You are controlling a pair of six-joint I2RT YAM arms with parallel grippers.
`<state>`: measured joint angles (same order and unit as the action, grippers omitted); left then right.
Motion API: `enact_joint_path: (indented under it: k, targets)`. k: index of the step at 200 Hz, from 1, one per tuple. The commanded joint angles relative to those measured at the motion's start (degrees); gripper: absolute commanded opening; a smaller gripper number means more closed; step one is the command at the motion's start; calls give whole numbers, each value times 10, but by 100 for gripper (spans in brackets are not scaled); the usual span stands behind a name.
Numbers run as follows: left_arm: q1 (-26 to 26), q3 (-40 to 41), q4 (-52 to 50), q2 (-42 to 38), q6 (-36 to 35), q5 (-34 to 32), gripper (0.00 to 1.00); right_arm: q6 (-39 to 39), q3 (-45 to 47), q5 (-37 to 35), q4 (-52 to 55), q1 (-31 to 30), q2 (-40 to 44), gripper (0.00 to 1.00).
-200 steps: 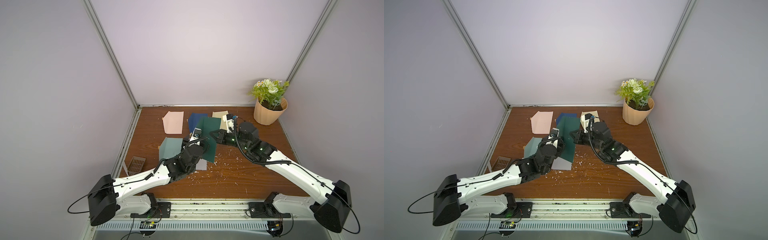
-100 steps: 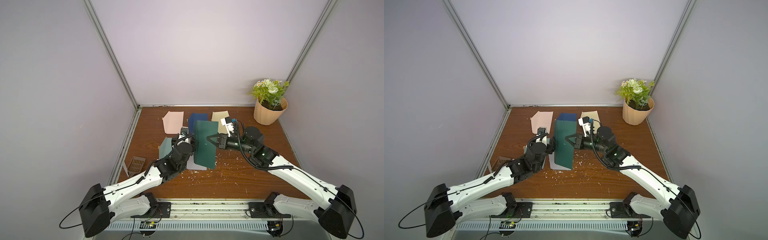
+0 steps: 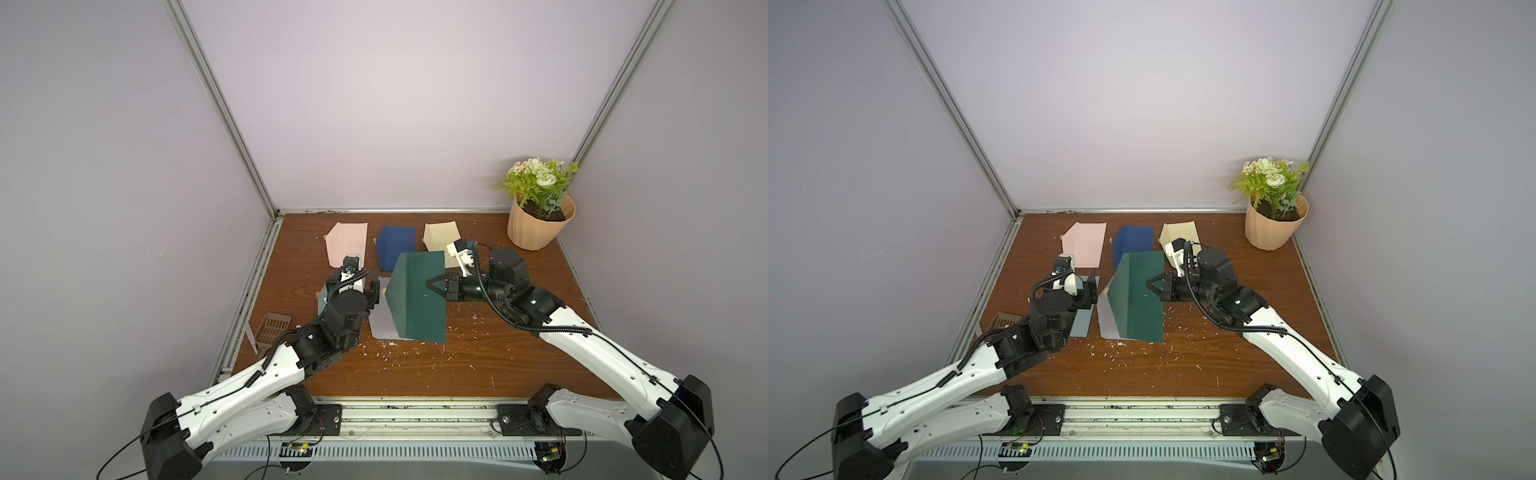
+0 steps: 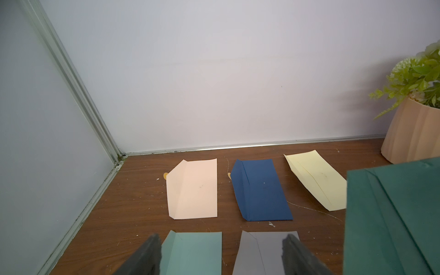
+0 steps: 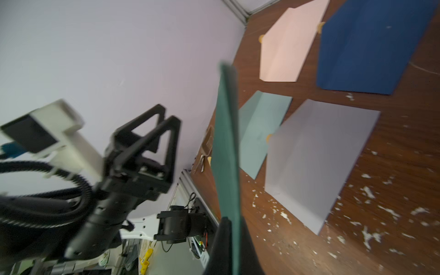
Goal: Open the envelope
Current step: Open the envelope flap on the envelope, then place the envelope at the center of the board.
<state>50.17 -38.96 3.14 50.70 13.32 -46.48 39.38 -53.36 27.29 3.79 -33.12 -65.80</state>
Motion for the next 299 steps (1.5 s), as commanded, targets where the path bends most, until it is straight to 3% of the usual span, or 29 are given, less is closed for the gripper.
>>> enact_joint_path:
  k: [1,29,87,173,215,233,252,266,299]
  targets:
    - [-6,1,-33,-26,3,-25,81,-59,19,19,59,47,-5,0]
    - [-7,3,-38,-31,1,-28,81,-94,36,47,63,86,-46,0]
    - [-6,14,-31,-27,-2,-26,82,-137,22,91,54,110,-199,0]
    - [-15,32,-25,-42,-11,-20,83,-185,-19,109,62,170,-306,0]
    - [-19,33,-34,-50,-12,-29,85,-212,-45,81,109,189,-339,0]
    - [-20,36,-33,-55,-13,-29,85,-215,-45,63,121,199,-336,13]
    - [-21,36,-33,-55,-15,-32,85,-214,-37,47,125,210,-331,14]
    - [-22,36,-32,-55,-15,-31,85,-220,-35,40,130,213,-328,34]
    - [-23,37,-32,-55,-14,-28,85,-209,-34,-4,145,217,-323,62]
